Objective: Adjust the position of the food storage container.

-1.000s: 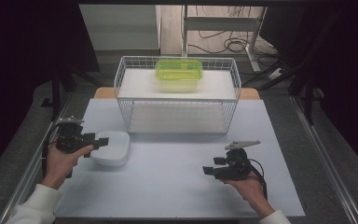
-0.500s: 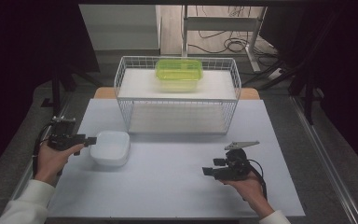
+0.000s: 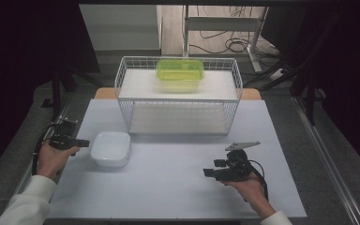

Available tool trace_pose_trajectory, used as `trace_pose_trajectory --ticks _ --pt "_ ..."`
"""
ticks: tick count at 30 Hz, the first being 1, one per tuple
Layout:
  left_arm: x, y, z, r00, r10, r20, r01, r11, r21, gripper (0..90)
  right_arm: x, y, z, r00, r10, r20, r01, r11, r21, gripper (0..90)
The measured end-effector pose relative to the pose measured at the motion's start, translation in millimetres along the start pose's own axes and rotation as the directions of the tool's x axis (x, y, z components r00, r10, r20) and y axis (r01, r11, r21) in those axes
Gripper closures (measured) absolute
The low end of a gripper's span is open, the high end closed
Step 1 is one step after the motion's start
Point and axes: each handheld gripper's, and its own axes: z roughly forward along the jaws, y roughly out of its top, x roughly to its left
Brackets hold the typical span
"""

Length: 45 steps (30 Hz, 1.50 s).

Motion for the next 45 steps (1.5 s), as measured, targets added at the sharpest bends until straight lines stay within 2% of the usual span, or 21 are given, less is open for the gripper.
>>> trace_pose_trajectory --ticks 5,8,13,18,22,27,29,30,33,34,36,41,43,44,45 --pt "-2.9 1.9 9.8 0.9997 0.023 0.007 -0.024 0.9986 0.047 89.6 -0.8 -0.5 0.0 1.0000 0.000 0.005 0.000 1.000 0.003 31.0" --pt "-5.2 1.7 12.3 0.9993 0.037 0.011 -0.037 0.9980 0.050 89.7 -1.4 -1.1 -0.4 1.0000 0.003 0.008 -0.003 1.000 0.004 31.0" --pt "-7.3 1.8 13.4 0.9992 0.038 0.014 -0.038 0.9982 0.047 89.8 -1.9 -1.2 -0.3 1.0000 0.003 0.009 -0.003 1.000 0.005 31.0" --pt "-18.4 1.3 16.9 0.9977 0.046 0.050 -0.048 0.9982 0.038 89.8 -1.8 -0.5 0.0 1.0000 0.005 0.008 -0.005 1.000 0.004 31.0" --pt "-30.6 0.3 20.0 0.9933 0.077 0.086 -0.080 0.9962 0.034 89.8 -1.3 -0.2 0.6 1.0000 0.000 0.007 0.000 1.000 0.005 31.0" --pt "-44.2 -0.1 23.6 0.9891 0.104 0.104 -0.108 0.9937 0.031 89.7 -1.1 -0.2 -0.2 1.0000 0.000 0.006 -0.001 1.000 0.005 31.0" --pt "-47.6 0.8 26.3 0.9898 0.094 0.107 -0.097 0.9951 0.021 89.7 -1.2 -0.2 -0.4 1.0000 0.001 0.006 -0.001 1.000 0.004 31.0" --pt "-48.4 2.2 26.8 0.9885 0.103 0.111 -0.106 0.9940 0.026 89.7 -1.1 -0.2 -0.5 1.0000 0.001 0.006 -0.001 1.000 0.004 31.0" --pt "-53.4 4.4 30.0 0.9878 0.097 0.122 -0.100 0.9948 0.018 89.8 -0.7 0.1 -0.5 1.0000 -0.001 0.005 0.001 1.000 0.004 31.0" --pt "-55.3 5.6 31.0 0.9855 0.112 0.128 -0.116 0.9929 0.024 89.8 -0.6 0.1 -0.4 1.0000 -0.001 0.005 0.001 1.000 0.004 31.0" --pt "-58.9 7.0 32.8 0.9841 0.115 0.135 -0.119 0.9926 0.023 89.7 -0.7 0.1 -0.1 1.0000 -0.001 0.004 0.001 1.000 0.006 31.0" --pt "-74.1 10.1 40.8 0.9780 0.108 0.178 -0.110 0.9940 -0.001 89.7 -0.2 0.2 0.1 1.0000 -0.002 0.003 0.002 1.000 0.007 31.0" --pt "-80.2 11.4 43.1 0.9731 0.130 0.191 -0.133 0.9911 0.004 89.7 -0.2 0.2 -0.1 1.0000 -0.003 0.004 0.003 1.000 0.006 31.0" --pt "-85.3 11.6 45.0 0.9738 0.120 0.193 -0.121 0.9926 -0.007 89.7 -0.3 0.2 -0.1 1.0000 -0.004 0.004 0.003 1.000 0.006 31.0" --pt "-87.3 12.1 45.4 0.9708 0.134 0.199 -0.136 0.9906 0.000 89.7 -0.2 0.2 0.0 1.0000 -0.004 0.003 0.004 1.000 0.006 31.0"
